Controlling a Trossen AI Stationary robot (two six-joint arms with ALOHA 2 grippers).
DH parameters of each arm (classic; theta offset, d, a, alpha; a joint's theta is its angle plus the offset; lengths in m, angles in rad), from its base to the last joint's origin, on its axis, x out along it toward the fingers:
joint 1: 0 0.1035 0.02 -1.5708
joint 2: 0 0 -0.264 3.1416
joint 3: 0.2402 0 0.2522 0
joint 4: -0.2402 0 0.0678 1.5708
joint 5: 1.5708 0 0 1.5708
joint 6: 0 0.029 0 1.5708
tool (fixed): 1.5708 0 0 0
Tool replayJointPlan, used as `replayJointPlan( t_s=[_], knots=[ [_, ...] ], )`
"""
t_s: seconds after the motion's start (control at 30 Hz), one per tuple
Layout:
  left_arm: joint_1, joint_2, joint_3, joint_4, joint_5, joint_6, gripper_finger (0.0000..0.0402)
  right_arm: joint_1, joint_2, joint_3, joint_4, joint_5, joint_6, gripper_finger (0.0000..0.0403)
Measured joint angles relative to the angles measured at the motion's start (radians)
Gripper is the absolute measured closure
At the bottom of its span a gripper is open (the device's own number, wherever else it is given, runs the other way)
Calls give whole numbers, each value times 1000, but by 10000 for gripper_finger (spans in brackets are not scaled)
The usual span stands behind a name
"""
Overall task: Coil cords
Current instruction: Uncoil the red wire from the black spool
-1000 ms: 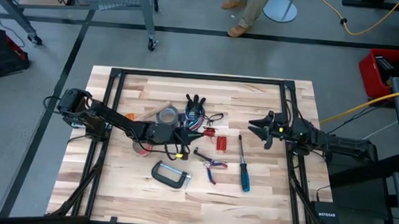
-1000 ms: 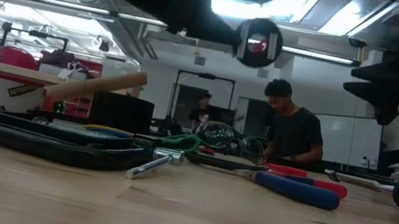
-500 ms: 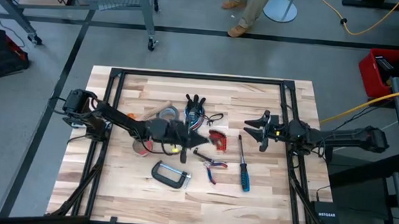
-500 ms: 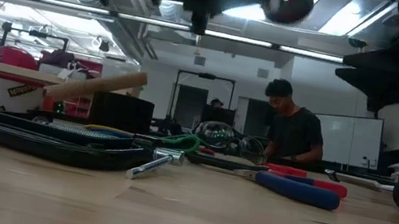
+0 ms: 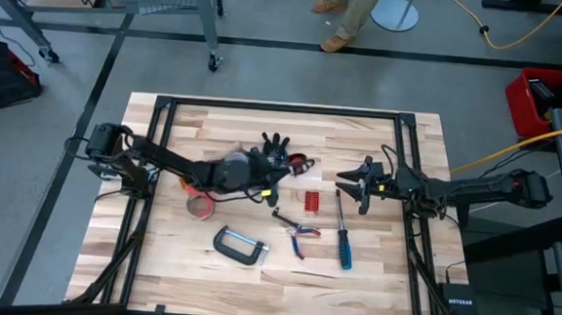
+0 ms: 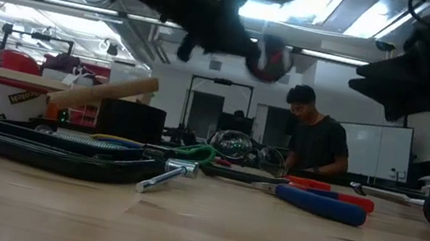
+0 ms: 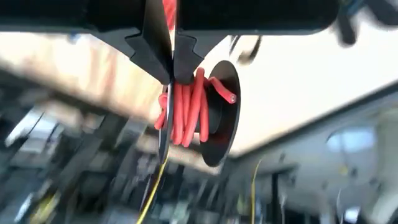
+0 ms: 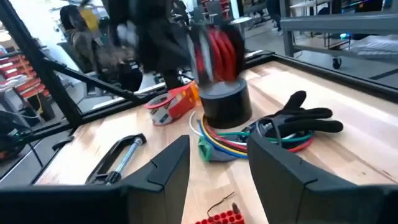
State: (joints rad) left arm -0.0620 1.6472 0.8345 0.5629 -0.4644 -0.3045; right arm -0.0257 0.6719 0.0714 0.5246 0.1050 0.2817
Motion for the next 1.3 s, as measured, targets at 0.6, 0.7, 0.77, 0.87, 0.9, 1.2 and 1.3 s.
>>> replayJointPlan(
  t_s=[0.6, 0.7, 0.77, 0.87, 0.9, 1.2, 1.3],
  knots=[
    [10, 5, -2, 643, 438, -297, 401, 0, 208, 156, 125, 78, -60, 237],
    [11, 5, -2, 680, 438, -358, 401, 0, 263, 194, 219, 70, -128, 237],
    [11, 5, -2, 707, 436, -401, 401, 0, 304, 232, 242, 70, -164, 237],
    [11, 5, -2, 746, 435, -426, 401, 0, 371, 302, 247, 68, -213, 237],
    [10, 5, -2, 752, 432, -420, 401, 0, 396, 327, 245, 59, -224, 237],
    [61, -1, -2, 768, 406, -236, 401, 0, 546, 485, 243, -92, -242, 237],
    [80, -1, -2, 753, 406, -211, 401, 0, 551, 492, 243, -84, -242, 237]
  ],
)
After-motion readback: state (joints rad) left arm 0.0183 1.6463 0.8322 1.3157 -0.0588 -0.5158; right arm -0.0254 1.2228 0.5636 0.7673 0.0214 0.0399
